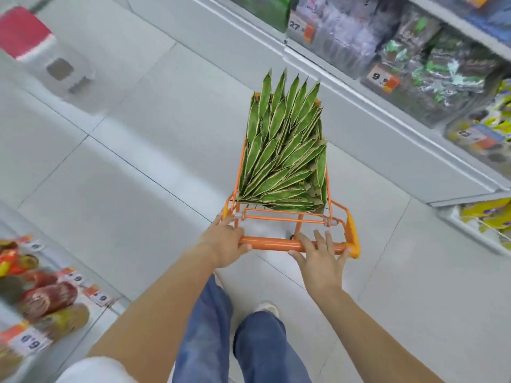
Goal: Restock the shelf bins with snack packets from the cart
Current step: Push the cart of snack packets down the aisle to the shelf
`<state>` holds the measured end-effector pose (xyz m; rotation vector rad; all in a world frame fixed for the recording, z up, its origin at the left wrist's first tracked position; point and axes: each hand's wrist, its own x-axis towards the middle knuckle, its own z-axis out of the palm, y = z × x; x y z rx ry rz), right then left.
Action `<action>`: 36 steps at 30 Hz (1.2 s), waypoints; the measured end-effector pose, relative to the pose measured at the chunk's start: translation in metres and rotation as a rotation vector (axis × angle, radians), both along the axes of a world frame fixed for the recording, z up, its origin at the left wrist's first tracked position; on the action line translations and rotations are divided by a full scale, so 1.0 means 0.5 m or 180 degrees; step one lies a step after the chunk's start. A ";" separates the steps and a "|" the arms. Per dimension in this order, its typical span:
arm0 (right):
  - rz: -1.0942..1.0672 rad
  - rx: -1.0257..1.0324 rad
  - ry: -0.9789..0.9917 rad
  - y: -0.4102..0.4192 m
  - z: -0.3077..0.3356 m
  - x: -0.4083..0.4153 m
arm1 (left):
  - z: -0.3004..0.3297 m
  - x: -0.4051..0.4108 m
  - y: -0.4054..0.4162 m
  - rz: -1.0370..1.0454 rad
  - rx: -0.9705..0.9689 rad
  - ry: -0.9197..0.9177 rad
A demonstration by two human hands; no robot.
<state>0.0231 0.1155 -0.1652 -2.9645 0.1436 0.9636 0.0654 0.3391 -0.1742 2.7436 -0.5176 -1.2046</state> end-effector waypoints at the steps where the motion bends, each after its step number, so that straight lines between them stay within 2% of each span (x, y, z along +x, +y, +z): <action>1: 0.0098 0.0002 0.0016 0.014 -0.001 0.017 | 0.000 0.008 0.016 0.0070 -0.0001 0.0003; 7: 0.0575 -0.0046 0.0078 0.123 0.003 0.157 | 0.002 0.073 0.131 0.0455 -0.0005 -0.0087; 18: 0.0988 -0.0279 0.0298 0.402 0.020 0.450 | -0.016 0.299 0.408 0.0954 -0.0232 0.0001; 25: 0.1236 -0.0410 0.0386 0.572 0.024 0.649 | -0.013 0.463 0.572 0.1312 -0.0469 -0.0021; 36: 0.1639 -0.0322 0.0399 0.822 0.032 1.006 | -0.003 0.772 0.804 0.1500 -0.0292 0.0012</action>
